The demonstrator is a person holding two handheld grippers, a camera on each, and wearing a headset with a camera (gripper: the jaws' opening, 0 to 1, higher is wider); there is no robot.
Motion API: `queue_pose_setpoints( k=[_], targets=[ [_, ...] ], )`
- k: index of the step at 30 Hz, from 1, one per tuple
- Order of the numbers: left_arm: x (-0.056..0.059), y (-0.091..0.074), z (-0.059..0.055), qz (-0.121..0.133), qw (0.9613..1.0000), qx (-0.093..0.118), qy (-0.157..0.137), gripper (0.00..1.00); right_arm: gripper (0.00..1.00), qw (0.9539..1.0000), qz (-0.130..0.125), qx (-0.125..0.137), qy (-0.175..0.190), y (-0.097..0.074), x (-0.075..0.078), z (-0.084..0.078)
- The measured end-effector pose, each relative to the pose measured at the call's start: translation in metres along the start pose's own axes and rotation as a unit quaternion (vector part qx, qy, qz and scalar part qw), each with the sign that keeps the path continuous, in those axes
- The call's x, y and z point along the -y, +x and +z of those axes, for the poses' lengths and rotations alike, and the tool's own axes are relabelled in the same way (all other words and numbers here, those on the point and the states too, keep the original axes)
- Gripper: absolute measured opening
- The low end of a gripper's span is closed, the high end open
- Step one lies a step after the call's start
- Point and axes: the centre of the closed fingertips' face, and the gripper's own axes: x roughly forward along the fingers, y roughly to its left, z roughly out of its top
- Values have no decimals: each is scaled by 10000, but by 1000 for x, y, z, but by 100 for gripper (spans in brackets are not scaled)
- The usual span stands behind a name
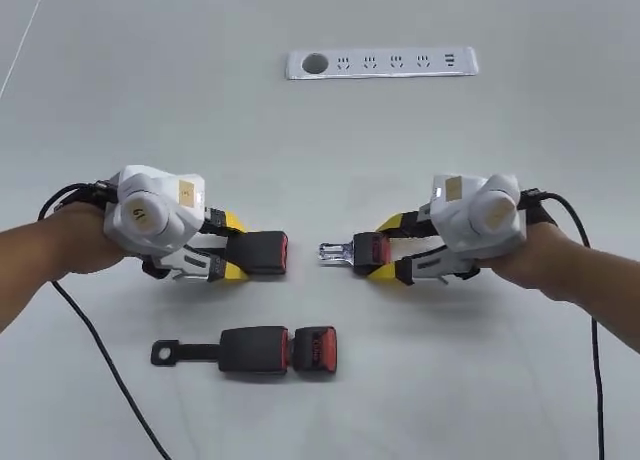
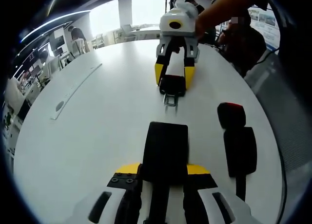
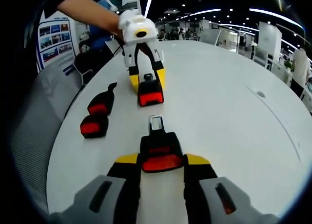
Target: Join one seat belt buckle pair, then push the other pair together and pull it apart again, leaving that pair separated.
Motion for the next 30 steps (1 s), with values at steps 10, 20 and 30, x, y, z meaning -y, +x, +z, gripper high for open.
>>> queue_pose_setpoints(
  k=[10, 20, 30],
  targets=[
    [-1, 0, 0, -3, 10000, -59, 22, 33, 34, 10000, -6, -31, -4, 19, 1, 13],
    [-2, 1, -1, -2, 10000, -74, 23, 33, 34, 10000, 6, -87, -23, 30, -1, 20],
    [-5, 2, -6, -19, 9999, -84, 61, 33, 34, 9998, 67, -115, -141, 40, -3, 28]
  ],
)
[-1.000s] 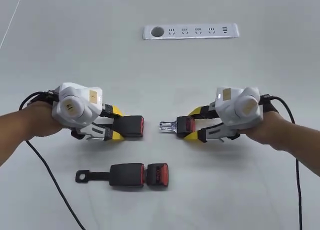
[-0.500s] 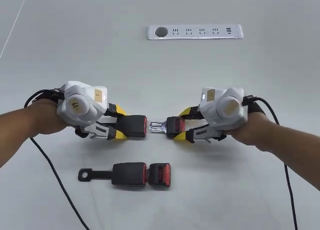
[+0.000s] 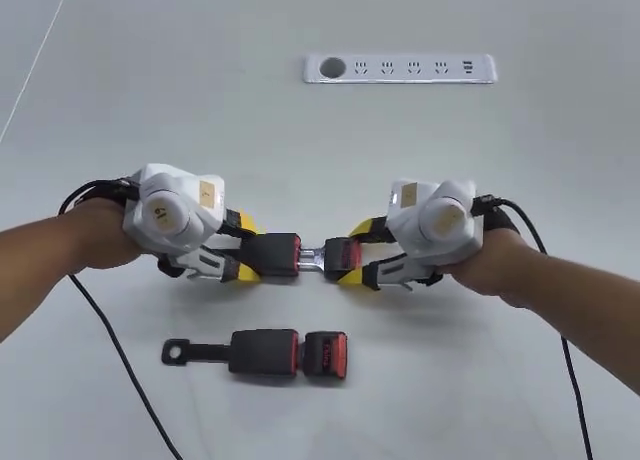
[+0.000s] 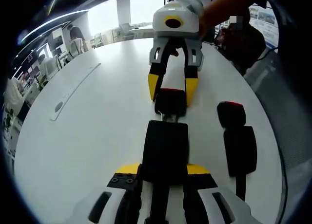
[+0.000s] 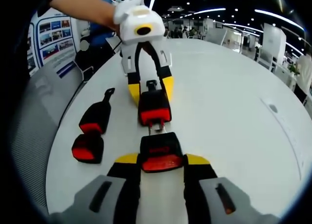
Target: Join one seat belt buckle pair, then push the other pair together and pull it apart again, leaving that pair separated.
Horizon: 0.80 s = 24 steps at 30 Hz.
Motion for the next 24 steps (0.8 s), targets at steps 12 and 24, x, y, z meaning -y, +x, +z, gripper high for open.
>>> queue_pose_setpoints(
  k=[12, 24],
  targets=[
    [0, 1, -1, -49, 9999, -101, 91, 32, 33, 10000, 48, -29, -54, 6, 0, 5],
    [1, 1, 1, -62, 9999, -63, 55, 32, 33, 9999, -57, -84, 95, 15, -3, 16]
  ],
)
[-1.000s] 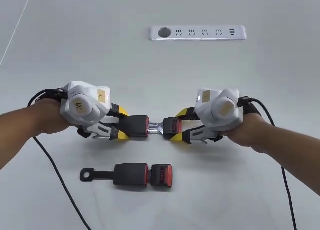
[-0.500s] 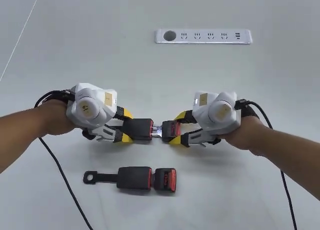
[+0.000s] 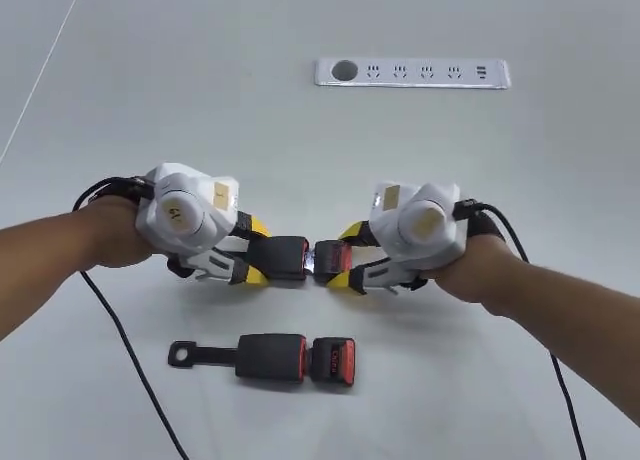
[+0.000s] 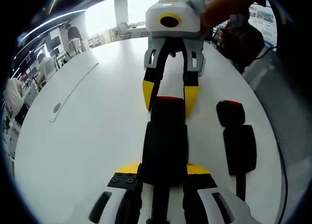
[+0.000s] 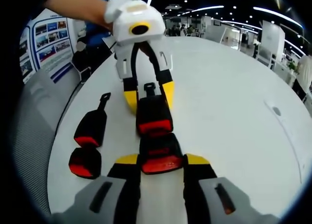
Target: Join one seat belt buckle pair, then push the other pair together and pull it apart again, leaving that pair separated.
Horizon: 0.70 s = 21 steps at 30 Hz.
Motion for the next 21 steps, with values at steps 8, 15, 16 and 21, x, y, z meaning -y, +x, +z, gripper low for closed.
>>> queue_pose_setpoints(
  k=[8, 15, 16, 21],
  targets=[
    [1, 0, 2, -1, 10000, -32, -1, 32, 33, 10000, -39, -51, 32, 0, 1, 0],
    [0, 0, 1, -16, 10000, -47, 48, 32, 33, 9999, -86, -84, 59, 1, 2, 0],
    [0, 0, 1, -19, 10000, -47, 52, 32, 33, 9999, -77, -90, 35, 1, 3, 0],
    [0, 0, 2, -47, 9999, -62, 83, 32, 33, 9999, -78, -128, -1, 2, 3, 1]
  ],
)
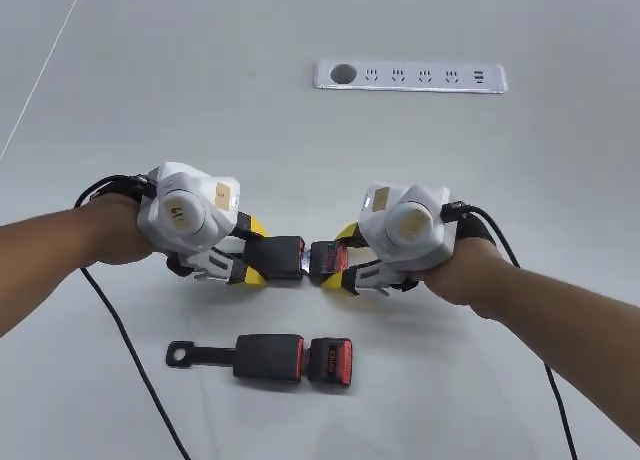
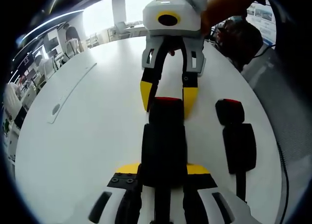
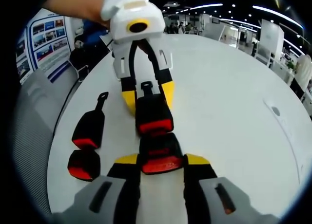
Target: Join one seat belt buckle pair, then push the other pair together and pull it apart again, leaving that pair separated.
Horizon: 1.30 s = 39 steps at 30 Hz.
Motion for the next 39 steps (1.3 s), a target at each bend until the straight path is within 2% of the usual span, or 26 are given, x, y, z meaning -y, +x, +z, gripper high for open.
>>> queue_pose_setpoints(
  k=[24, 32, 39],
  targets=[
    [2, -1, 0, -82, 9997, -112, 179, 33, 34, 9999, -43, -122, -109, 2, 0, -2],
    [3, -1, 0, -86, 9998, -107, 162, 33, 34, 9997, -65, -188, -149, -5, 3, -10],
    [4, -1, 2, -135, 9995, -165, 218, 33, 34, 9999, -38, -99, -110, -11, 0, -14]
  ],
)
